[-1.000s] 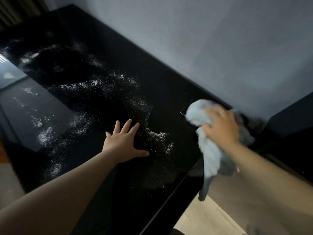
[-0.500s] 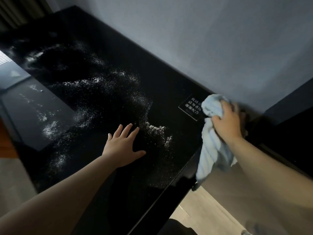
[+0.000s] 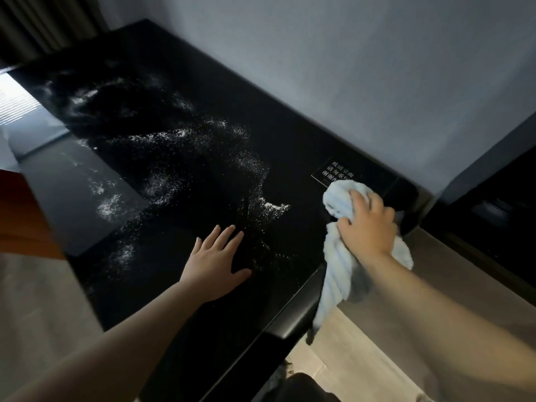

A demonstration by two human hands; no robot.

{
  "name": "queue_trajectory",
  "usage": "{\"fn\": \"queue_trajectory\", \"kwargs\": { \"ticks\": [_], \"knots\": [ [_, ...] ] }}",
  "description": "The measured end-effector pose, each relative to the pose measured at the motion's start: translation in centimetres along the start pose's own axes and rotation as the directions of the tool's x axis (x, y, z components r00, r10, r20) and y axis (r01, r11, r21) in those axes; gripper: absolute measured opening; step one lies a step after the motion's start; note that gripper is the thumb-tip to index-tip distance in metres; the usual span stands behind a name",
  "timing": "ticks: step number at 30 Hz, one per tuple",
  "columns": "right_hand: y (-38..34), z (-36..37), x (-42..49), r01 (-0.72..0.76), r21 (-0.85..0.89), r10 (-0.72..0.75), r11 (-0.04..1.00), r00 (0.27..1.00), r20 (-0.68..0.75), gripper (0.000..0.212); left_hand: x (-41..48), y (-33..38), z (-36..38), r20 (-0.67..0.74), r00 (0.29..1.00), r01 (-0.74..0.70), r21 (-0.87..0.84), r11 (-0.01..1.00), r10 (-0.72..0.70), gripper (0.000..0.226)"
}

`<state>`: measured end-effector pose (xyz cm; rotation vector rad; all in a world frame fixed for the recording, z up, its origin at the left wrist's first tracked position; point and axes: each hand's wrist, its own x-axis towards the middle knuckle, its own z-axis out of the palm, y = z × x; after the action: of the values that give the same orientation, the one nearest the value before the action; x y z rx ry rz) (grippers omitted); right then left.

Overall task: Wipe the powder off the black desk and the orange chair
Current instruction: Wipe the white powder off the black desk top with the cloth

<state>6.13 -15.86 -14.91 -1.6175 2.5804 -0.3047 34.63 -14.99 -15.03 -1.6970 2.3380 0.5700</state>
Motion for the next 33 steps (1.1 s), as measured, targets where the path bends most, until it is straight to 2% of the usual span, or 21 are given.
{"fn": "queue_trajectory", "kwargs": {
  "ticks": [2,4,6,8,10,12,13,15,17,19,20,21,22,24,26,27,28,30,31,33],
  "knots": [
    [-2.3,0.3,-2.6,0.042,-0.001,-0.042,0.999,0.999,0.012,0.059,-0.8,0.0,0.3,-0.006,1.000,-0.004,-0.005,1.000,0.004,0.079],
    [-5.0,1.2,-7.0,0.209,0.064,-0.211,0.976,0.977,0.036,0.057,-1.4,-0.1,0.4,-0.021,1.000,-0.006,-0.015,1.000,0.005,0.074],
    [-6.3,1.8,-10.6,0.405,0.138,-0.414,0.904,0.909,0.045,0.057,-1.7,-0.2,0.4,-0.030,1.000,-0.006,-0.038,0.999,0.005,0.068],
    [-5.7,1.6,-10.3,0.526,0.108,-0.534,0.844,0.843,0.068,0.058,-1.9,-0.3,0.3,-0.028,1.000,-0.012,-0.054,0.998,0.011,0.064],
    [-3.4,1.3,-7.1,0.422,0.034,-0.423,0.906,0.904,0.057,0.059,-2.2,-0.5,0.3,-0.017,1.000,-0.015,-0.069,0.998,0.014,0.061],
    [-1.3,0.6,-4.7,0.202,-0.013,-0.202,0.979,0.979,0.020,0.059,-2.8,-0.7,0.5,-0.015,1.000,-0.017,-0.084,0.996,0.016,0.058],
    [-1.0,0.3,-4.5,0.126,-0.022,-0.126,0.992,0.992,0.008,0.059,-3.1,-0.8,0.7,-0.022,1.000,-0.019,-0.089,0.996,0.017,0.057],
    [-2.8,0.2,-6.5,0.093,-0.024,-0.092,0.995,0.995,0.033,0.061,-3.7,-0.9,1.1,-0.035,0.999,-0.020,-0.101,0.995,0.017,0.056],
    [-5.6,0.9,-10.7,0.258,0.036,-0.260,0.965,0.964,0.053,0.061,-4.1,-0.9,1.3,-0.052,0.999,-0.022,-0.115,0.993,0.016,0.056],
    [-7.0,1.5,-14.8,0.497,0.104,-0.504,0.862,0.862,0.059,0.061,-4.2,-1.0,1.2,-0.056,0.998,-0.028,-0.150,0.988,0.020,0.057],
    [-7.0,1.4,-15.2,0.568,0.107,-0.577,0.816,0.813,0.078,0.061,-4.3,-1.0,1.2,-0.056,0.998,-0.034,-0.176,0.984,0.025,0.058],
    [-6.5,1.2,-14.0,0.587,0.101,-0.595,0.803,0.798,0.094,0.060,-4.3,-1.1,1.2,-0.062,0.998,-0.039,-0.200,0.979,0.027,0.058],
    [-5.5,0.9,-11.8,0.533,0.077,-0.538,0.843,0.838,0.090,0.059,-4.4,-1.2,1.2,-0.074,0.997,-0.041,-0.220,0.975,0.026,0.057],
    [-2.6,0.3,-7.3,0.276,-0.002,-0.276,0.961,0.959,0.064,0.060,-4.9,-1.4,1.4,-0.094,0.995,-0.044,-0.242,0.969,0.021,0.055],
    [-0.7,-0.7,-5.0,0.077,-0.036,-0.075,0.996,0.996,0.039,0.061,-5.3,-1.5,1.7,-0.106,0.994,-0.043,-0.249,0.968,0.017,0.055],
    [-0.8,-0.8,-5.3,0.057,-0.045,-0.056,0.997,0.998,0.030,0.060,-5.4,-1.5,1.9,-0.113,0.994,-0.040,-0.255,0.966,0.012,0.055],
    [-1.6,-0.6,-6.6,0.079,-0.049,-0.077,0.996,0.996,0.040,0.059,-5.5,-1.5,2.0,-0.122,0.992,-0.038,-0.262,0.964,0.006,0.055],
    [-4.4,0.4,-10.9,0.243,0.010,-0.243,0.970,0.967,0.077,0.057,-5.7,-1.4,2.3,-0.144,0.990,-0.035,-0.267,0.963,-0.004,0.056],
    [-5.8,0.8,-13.3,0.364,0.075,-0.369,0.928,0.925,0.084,0.056,-5.7,-1.4,2.3,-0.149,0.989,-0.034,-0.268,0.963,-0.007,0.056],
    [-6.9,1.4,-16.3,0.590,0.144,-0.605,0.794,0.789,0.104,0.059,-5.6,-1.4,2.4,-0.148,0.989,-0.038,-0.260,0.965,-0.001,0.057]
  ]
}}
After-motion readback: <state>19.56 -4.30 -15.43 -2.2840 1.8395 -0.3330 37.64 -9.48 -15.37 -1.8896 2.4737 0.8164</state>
